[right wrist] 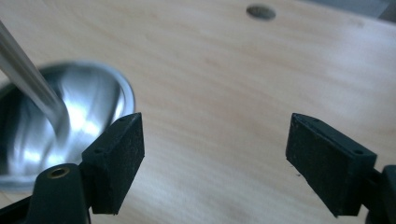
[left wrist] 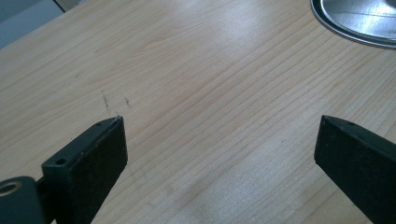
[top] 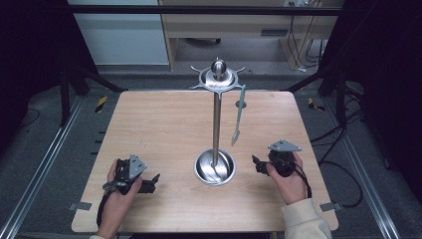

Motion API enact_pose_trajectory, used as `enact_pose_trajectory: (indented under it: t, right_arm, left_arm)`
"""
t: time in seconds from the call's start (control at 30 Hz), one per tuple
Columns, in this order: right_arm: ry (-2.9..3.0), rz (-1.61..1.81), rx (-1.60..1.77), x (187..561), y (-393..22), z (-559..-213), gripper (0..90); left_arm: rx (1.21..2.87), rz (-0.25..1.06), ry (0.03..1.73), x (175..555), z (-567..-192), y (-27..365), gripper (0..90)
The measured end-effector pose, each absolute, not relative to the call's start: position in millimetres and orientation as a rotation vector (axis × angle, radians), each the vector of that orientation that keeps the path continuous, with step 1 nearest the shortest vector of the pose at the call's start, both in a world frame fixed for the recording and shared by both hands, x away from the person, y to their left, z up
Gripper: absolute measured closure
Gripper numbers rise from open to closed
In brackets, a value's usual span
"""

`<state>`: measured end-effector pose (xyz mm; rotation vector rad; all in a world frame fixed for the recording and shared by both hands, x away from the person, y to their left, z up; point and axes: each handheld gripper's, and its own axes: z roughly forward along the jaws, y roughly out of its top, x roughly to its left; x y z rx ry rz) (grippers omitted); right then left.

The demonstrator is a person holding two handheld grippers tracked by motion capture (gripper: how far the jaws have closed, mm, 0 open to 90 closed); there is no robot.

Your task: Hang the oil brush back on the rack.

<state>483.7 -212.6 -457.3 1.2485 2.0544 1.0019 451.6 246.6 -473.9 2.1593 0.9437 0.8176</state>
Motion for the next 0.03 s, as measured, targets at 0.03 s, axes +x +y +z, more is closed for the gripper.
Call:
enact_pose_trajectory:
  t: [0.03]
  right_arm:
    - [2.07, 0.985, 1.26, 483.2, -213.5, -461.3, 19.9]
  left_arm:
    - [2.155, 0.818, 0.946, 451.9, -474.1, 246.5, 2.2]
